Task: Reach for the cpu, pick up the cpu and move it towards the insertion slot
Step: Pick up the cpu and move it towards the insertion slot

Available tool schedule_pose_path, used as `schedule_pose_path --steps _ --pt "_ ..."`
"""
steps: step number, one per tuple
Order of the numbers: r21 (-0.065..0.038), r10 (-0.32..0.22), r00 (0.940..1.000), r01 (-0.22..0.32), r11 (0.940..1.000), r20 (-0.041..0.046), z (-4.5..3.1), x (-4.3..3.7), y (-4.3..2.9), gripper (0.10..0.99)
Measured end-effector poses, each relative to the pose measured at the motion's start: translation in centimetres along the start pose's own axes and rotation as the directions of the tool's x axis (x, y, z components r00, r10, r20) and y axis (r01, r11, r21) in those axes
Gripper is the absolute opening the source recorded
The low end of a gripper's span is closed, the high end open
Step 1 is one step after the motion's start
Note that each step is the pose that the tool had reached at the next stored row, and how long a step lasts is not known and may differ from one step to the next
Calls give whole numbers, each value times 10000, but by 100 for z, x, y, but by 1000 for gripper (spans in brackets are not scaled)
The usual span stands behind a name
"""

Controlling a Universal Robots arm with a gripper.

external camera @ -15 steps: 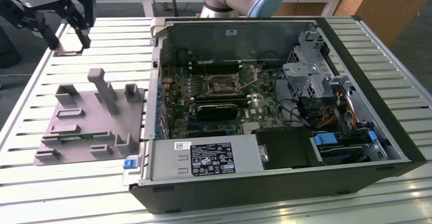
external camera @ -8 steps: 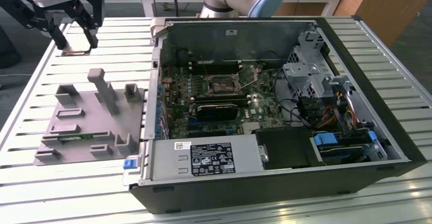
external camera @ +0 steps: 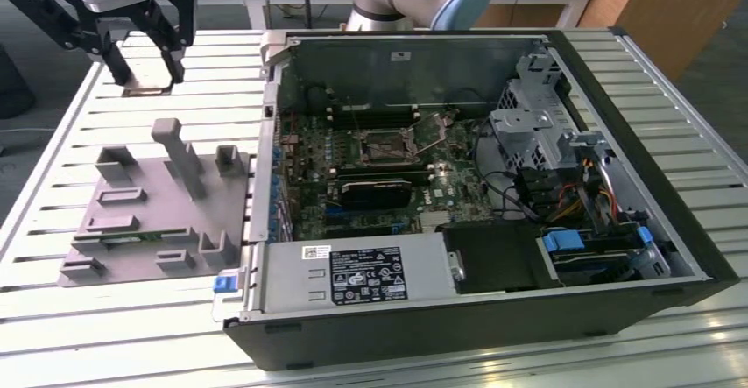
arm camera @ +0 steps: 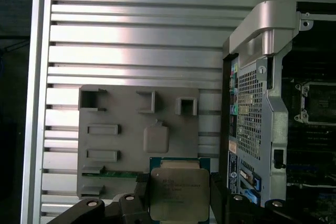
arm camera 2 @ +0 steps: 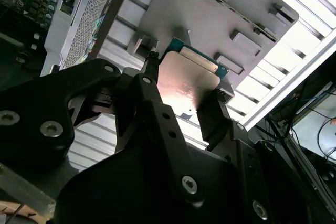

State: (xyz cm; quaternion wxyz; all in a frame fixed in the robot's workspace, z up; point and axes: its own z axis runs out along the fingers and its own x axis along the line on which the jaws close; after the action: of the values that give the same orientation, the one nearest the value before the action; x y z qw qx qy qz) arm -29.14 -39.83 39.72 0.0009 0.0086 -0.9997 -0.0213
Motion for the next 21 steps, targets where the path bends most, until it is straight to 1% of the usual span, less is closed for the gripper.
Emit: schedule_pose_path --steps 21 --pt "0 0 10000 0 10000 -1 -1 -391 -7 541"
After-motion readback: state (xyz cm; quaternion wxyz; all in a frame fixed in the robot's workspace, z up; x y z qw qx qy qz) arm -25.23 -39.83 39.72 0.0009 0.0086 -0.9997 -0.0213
